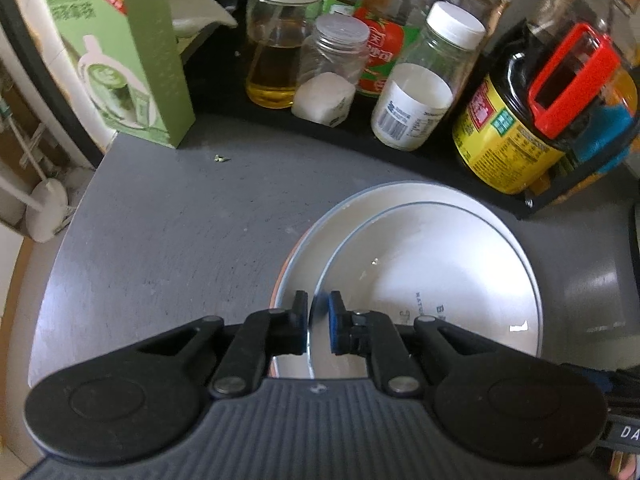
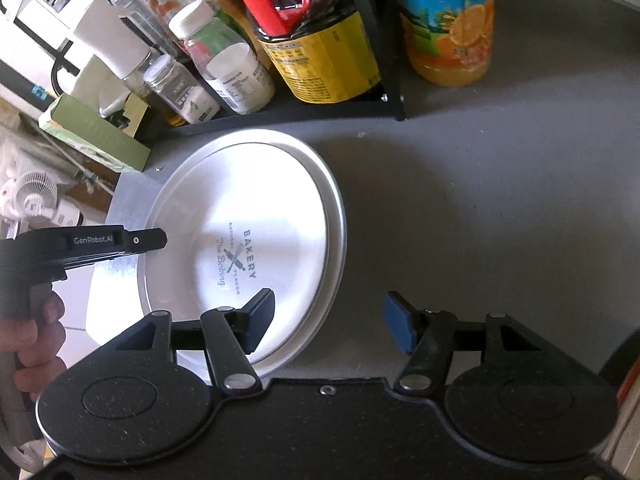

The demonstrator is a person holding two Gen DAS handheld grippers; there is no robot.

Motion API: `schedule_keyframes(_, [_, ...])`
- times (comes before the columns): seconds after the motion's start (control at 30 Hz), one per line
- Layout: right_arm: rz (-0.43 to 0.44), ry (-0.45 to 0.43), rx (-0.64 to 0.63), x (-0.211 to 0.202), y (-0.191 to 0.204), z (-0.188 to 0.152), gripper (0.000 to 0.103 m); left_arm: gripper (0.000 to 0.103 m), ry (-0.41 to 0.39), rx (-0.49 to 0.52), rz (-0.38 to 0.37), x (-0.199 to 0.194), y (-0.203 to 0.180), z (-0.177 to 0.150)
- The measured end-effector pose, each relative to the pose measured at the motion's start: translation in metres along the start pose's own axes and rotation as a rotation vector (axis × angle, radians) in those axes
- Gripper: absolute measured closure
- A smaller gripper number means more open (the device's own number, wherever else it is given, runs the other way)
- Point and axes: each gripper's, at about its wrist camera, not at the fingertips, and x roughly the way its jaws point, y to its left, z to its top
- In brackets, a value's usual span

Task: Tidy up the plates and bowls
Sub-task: 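Open both tools and lift them off the plate stack, then move both tools toward the red bowl holding the white bowls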

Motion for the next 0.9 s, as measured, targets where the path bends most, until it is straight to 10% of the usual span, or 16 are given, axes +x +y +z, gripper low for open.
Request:
schedule_keyframes(0.37, [0.066,-0.06,-0.03,-0.051,-0.016,-0.014,0.028,0.028,-0.051,0.041,-0.03,-0.051,-0.014,-0.005])
schedule_keyframes(0.53, [0.108,-0.106,-0.064,-0.081,-0.036,-0.026,0.007,0.026,-0.13,0.022,-0.027,-0.079,-0.038,-0.022])
schedule_keyframes(0.9, [0.159,-0.176,-0.108,-0.139,-0.097,-0.051,0.006,0.021,-0.214,0.048,0.002,-0.12,-0.108,-0.072])
